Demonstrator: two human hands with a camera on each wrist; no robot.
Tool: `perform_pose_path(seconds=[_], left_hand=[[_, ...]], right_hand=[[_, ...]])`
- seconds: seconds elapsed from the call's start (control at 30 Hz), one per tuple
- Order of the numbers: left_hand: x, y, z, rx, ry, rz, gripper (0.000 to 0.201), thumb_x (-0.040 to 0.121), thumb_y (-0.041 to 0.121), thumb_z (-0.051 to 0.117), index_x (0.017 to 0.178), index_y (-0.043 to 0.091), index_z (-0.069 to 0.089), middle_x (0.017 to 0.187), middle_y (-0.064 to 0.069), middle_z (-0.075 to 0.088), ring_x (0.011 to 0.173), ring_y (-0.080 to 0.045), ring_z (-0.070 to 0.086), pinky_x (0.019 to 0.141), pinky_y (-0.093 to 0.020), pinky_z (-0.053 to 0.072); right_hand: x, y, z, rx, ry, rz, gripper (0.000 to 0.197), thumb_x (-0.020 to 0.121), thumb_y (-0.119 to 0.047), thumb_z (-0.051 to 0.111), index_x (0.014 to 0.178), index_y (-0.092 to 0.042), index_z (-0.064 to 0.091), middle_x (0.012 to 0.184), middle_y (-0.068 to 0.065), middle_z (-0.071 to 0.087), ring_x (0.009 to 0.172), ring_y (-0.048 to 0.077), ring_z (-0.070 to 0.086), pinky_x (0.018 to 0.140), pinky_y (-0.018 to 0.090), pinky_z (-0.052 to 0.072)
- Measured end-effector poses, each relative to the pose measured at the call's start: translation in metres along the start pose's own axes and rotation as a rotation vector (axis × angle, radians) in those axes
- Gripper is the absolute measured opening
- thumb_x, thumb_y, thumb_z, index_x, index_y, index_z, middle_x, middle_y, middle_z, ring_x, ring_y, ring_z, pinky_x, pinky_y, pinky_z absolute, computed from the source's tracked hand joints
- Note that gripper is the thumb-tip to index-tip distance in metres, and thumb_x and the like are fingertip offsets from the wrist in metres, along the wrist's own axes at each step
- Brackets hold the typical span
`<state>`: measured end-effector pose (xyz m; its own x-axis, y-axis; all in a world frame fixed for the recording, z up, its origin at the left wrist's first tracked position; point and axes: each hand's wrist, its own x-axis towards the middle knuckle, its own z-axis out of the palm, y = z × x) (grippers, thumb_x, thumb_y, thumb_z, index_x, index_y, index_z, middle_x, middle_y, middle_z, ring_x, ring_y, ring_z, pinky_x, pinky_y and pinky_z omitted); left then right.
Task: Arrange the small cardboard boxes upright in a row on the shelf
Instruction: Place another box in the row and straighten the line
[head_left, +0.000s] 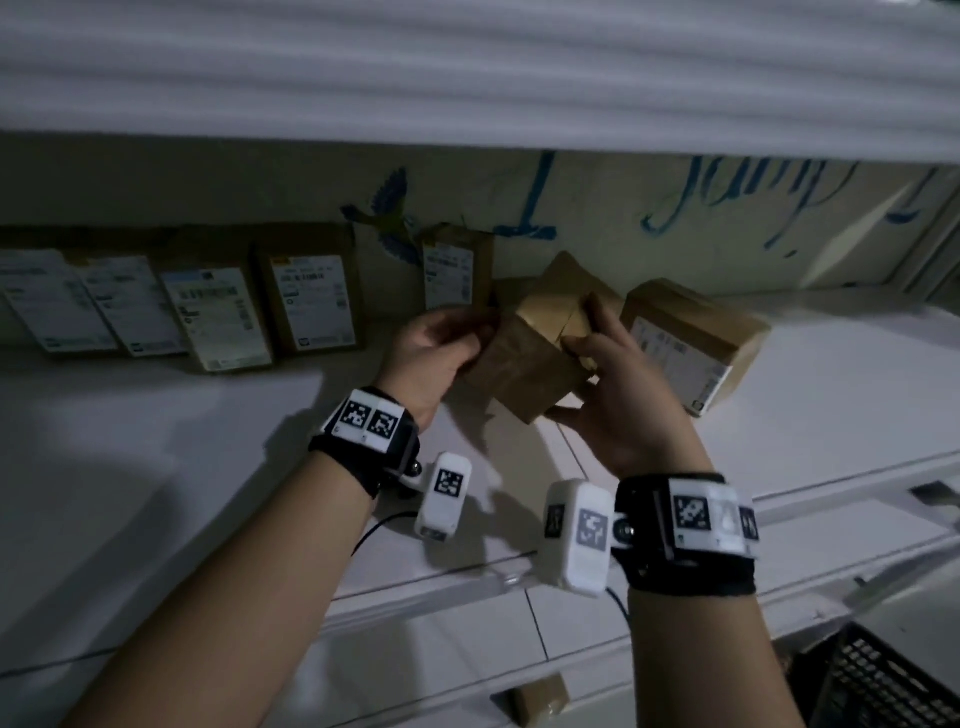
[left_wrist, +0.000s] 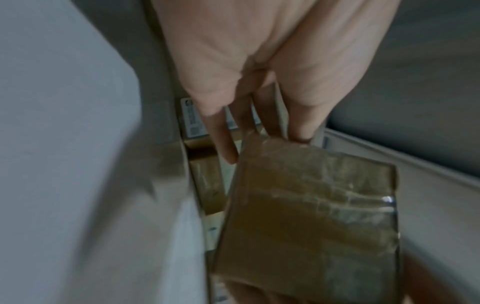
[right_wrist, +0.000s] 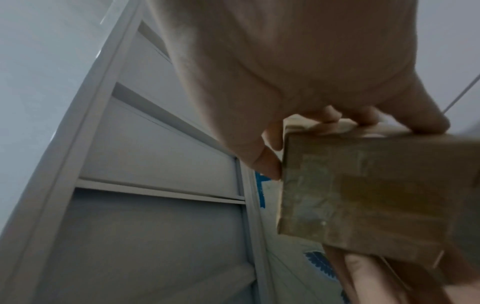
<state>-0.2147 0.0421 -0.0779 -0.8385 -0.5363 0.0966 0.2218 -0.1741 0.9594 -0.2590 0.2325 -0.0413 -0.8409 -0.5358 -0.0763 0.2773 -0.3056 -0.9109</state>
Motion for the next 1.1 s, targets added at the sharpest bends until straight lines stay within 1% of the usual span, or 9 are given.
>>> perform_pose_path(seconds=[0.13, 0.23, 0.33, 0.47, 0.63, 0.73, 0.83, 0.93, 1.1], left_hand=[[-0.023, 0.029, 0.003, -0.126, 0.0, -0.076, 0.018, 0.093, 0.021, 0.073, 0.11, 0.026, 0.074, 0.1, 0.002, 0.082, 0.104, -0.02, 0.074, 0.091, -0.046, 0.06], [-0.036, 0.048, 0.005, -0.036, -0.054, -0.108, 0.031, 0.089, 0.041, 0.073, 0.116, 0.026, 0.072, 0.103, 0.002, 0.082, 0.106, -0.023, 0.072, 0.086, -0.045, 0.061], [-0.05, 0.061, 0.004, -0.037, -0.085, -0.168, 0.044, 0.085, 0.047, 0.075, 0.122, 0.023, 0.074, 0.121, -0.009, 0.077, 0.121, -0.031, 0.068, 0.1, -0.053, 0.056], [-0.058, 0.065, -0.011, -0.004, 0.027, -0.049, 0.054, 0.087, 0.036, 0.08, 0.138, 0.027, 0.061, 0.12, -0.003, 0.078, 0.109, -0.023, 0.075, 0.084, -0.045, 0.064], [-0.064, 0.063, -0.023, -0.115, 0.159, -0.013, 0.078, 0.078, 0.025, 0.09, 0.139, 0.031, 0.042, 0.127, -0.004, 0.074, 0.112, -0.027, 0.074, 0.096, -0.059, 0.058], [-0.068, 0.057, -0.025, -0.125, 0.17, 0.003, 0.11, 0.07, 0.024, 0.095, 0.157, 0.036, 0.028, 0.134, -0.006, 0.072, 0.115, -0.029, 0.073, 0.093, -0.058, 0.059], [-0.076, 0.052, -0.021, -0.098, 0.179, 0.046, 0.072, 0.079, 0.013, 0.088, 0.139, 0.029, 0.051, 0.123, -0.003, 0.077, 0.109, -0.025, 0.076, 0.081, -0.045, 0.064], [-0.082, 0.045, -0.016, -0.075, 0.175, 0.044, 0.056, 0.081, 0.004, 0.084, 0.127, 0.027, 0.061, 0.117, -0.004, 0.079, 0.105, -0.024, 0.077, 0.072, -0.035, 0.063], [-0.08, 0.037, -0.018, -0.019, 0.183, -0.004, 0.06, 0.08, 0.006, 0.085, 0.133, 0.02, 0.061, 0.12, -0.003, 0.078, 0.112, -0.025, 0.075, 0.101, -0.05, 0.058]], right_hand=[[-0.006, 0.004, -0.003, 0.179, -0.187, -0.007, 0.056, 0.107, -0.015, 0.049, 0.158, -0.038, 0.044, 0.151, 0.016, 0.057, 0.141, 0.041, 0.054, 0.11, 0.066, 0.046], [-0.009, 0.008, -0.001, 0.284, -0.287, -0.006, 0.048, 0.112, -0.02, 0.042, 0.159, -0.032, 0.045, 0.148, 0.016, 0.063, 0.136, 0.044, 0.059, 0.109, 0.059, 0.051], [-0.009, 0.014, 0.005, 0.304, -0.309, 0.001, 0.046, 0.115, -0.024, 0.036, 0.16, -0.028, 0.044, 0.148, 0.016, 0.063, 0.136, 0.045, 0.059, 0.107, 0.056, 0.053], [-0.005, 0.022, 0.018, 0.182, -0.288, -0.017, 0.045, 0.115, -0.026, 0.035, 0.158, -0.023, 0.047, 0.153, 0.021, 0.056, 0.128, 0.044, 0.065, 0.11, 0.054, 0.052], [-0.01, 0.023, 0.035, 0.108, -0.377, -0.02, 0.055, 0.111, -0.051, 0.037, 0.155, -0.022, 0.049, 0.157, 0.014, 0.054, 0.138, 0.041, 0.058, 0.116, 0.055, 0.046], [-0.007, 0.024, 0.039, 0.12, -0.397, 0.009, 0.051, 0.108, -0.034, 0.055, 0.155, -0.018, 0.047, 0.156, 0.017, 0.053, 0.138, 0.044, 0.057, 0.112, 0.059, 0.049], [-0.003, 0.029, 0.043, 0.12, -0.361, 0.038, 0.055, 0.1, -0.021, 0.066, 0.151, -0.014, 0.048, 0.151, 0.018, 0.057, 0.137, 0.047, 0.056, 0.107, 0.059, 0.052], [0.0, 0.033, 0.047, 0.126, -0.257, 0.013, 0.059, 0.094, -0.015, 0.072, 0.148, -0.009, 0.05, 0.139, 0.017, 0.067, 0.136, 0.046, 0.058, 0.107, 0.061, 0.05], [0.002, 0.028, 0.048, 0.129, -0.079, -0.096, 0.074, 0.087, -0.007, 0.078, 0.15, -0.018, 0.041, 0.133, 0.012, 0.071, 0.12, 0.03, 0.072, 0.097, 0.049, 0.06]])
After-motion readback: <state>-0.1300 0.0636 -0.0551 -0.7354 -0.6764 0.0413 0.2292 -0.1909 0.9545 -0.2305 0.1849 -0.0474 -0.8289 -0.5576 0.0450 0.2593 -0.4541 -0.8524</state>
